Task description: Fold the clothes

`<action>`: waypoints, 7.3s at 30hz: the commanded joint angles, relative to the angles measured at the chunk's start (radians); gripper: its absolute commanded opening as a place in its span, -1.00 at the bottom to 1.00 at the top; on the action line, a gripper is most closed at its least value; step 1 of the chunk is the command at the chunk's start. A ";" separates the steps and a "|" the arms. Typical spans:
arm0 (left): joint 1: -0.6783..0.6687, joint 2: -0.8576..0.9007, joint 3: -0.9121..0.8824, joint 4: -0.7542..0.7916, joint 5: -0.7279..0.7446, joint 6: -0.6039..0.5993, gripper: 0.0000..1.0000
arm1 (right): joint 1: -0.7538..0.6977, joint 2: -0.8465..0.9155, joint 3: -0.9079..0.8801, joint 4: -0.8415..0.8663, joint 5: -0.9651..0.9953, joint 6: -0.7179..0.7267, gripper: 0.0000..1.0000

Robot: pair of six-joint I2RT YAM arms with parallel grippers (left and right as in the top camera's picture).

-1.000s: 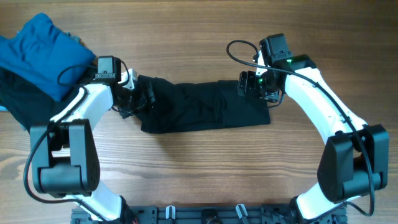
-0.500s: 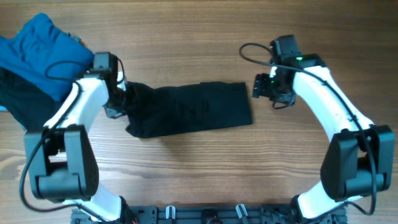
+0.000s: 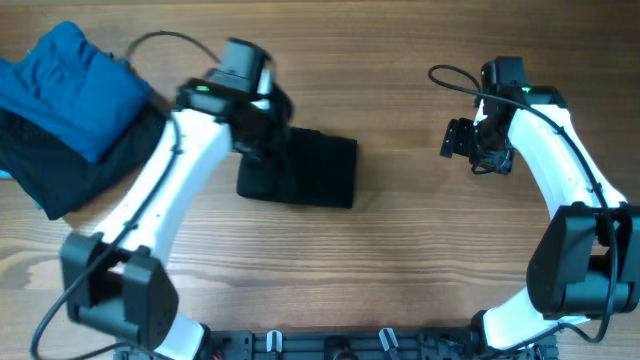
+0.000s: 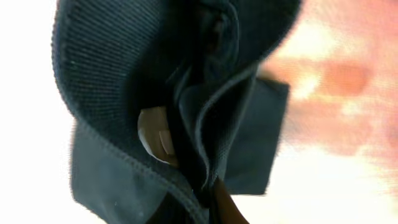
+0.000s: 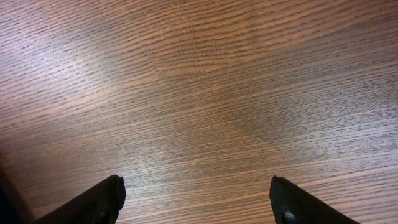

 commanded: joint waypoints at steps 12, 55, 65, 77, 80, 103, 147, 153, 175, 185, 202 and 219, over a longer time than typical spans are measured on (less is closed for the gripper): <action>-0.220 0.148 0.035 0.098 0.135 -0.012 0.05 | 0.000 -0.019 0.018 -0.007 -0.016 -0.048 0.60; 0.190 0.309 0.175 -0.231 0.201 0.026 0.50 | 0.241 0.092 0.245 0.108 -0.143 -0.130 0.34; 0.153 0.456 0.175 0.316 0.549 0.156 1.00 | 0.241 -0.152 0.245 -0.029 -0.143 -0.131 0.40; -0.029 0.633 0.177 0.426 0.598 0.137 -0.72 | 0.241 -0.155 0.244 -0.116 -0.096 -0.133 0.40; -0.002 0.623 0.180 0.424 0.580 0.137 -0.92 | 0.241 -0.155 0.244 -0.117 -0.073 -0.132 0.39; 0.857 0.002 0.186 0.397 0.141 0.146 -0.88 | 0.239 -0.155 0.244 -0.123 0.018 -0.103 0.40; 0.296 -0.057 0.069 -0.494 -0.144 0.115 1.00 | -0.060 -0.334 0.094 -0.361 -0.227 -0.159 1.00; 0.296 -0.771 -0.463 0.009 -0.144 0.092 1.00 | -0.060 -0.895 -0.333 0.172 -0.132 -0.098 0.99; 0.296 -1.329 -0.570 -0.147 -0.144 0.092 1.00 | -0.058 -0.976 -0.423 0.177 -0.117 -0.100 0.99; 0.296 -1.329 -0.570 -0.170 -0.144 0.092 1.00 | -0.036 -1.380 -0.649 0.345 -0.126 -0.144 0.99; 0.296 -1.329 -0.570 -0.170 -0.144 0.092 1.00 | 0.014 -1.765 -1.286 1.005 -0.254 -0.402 0.99; 0.296 -1.329 -0.570 -0.170 -0.144 0.092 1.00 | 0.014 -1.763 -1.286 1.006 -0.254 -0.395 1.00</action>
